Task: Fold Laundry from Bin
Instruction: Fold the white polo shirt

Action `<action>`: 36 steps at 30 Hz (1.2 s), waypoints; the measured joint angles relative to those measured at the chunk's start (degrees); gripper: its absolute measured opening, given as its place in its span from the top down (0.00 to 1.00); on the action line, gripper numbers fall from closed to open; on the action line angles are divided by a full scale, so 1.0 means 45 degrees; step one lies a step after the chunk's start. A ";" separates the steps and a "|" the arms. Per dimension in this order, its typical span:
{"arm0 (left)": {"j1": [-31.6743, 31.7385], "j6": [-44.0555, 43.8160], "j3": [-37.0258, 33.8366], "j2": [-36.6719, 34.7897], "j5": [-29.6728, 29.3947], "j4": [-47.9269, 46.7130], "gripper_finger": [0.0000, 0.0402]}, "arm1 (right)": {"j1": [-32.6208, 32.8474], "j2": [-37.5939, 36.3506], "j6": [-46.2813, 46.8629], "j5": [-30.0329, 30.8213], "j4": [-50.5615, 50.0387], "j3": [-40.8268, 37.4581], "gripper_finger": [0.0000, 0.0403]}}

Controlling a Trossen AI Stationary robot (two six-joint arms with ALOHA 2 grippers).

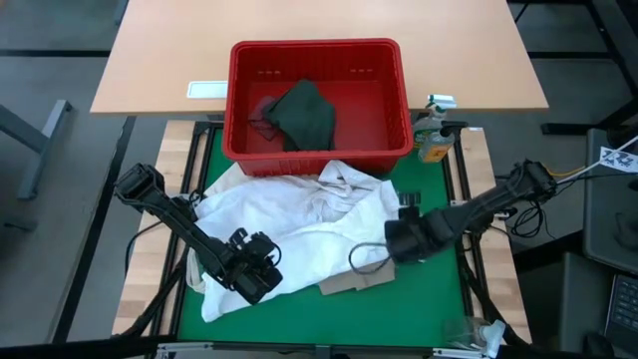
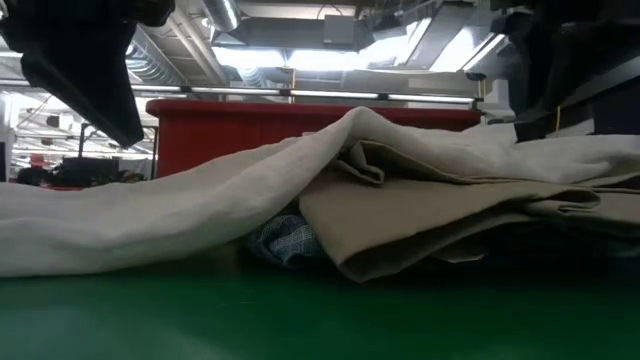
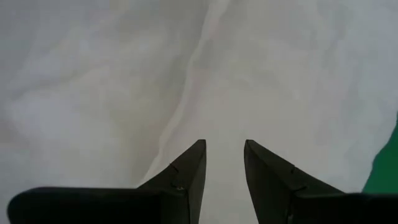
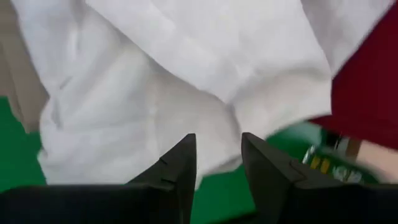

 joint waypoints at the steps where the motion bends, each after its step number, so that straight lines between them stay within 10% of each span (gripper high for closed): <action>1: 0.0000 0.0000 0.0000 0.0000 -0.0061 0.0035 0.74 | 0.0234 0.0000 -0.0046 0.0187 0.0243 -0.0198 0.68; 13: 0.0000 0.0000 0.0000 -0.0005 -0.0183 0.0029 0.74 | 0.1201 0.0005 -0.1012 0.1753 0.2474 -0.1788 0.68; 36: 0.0000 0.0000 0.0000 -0.0005 -0.0475 0.0014 0.74 | 0.1172 0.0005 -0.4027 0.0704 0.4976 -0.1832 0.68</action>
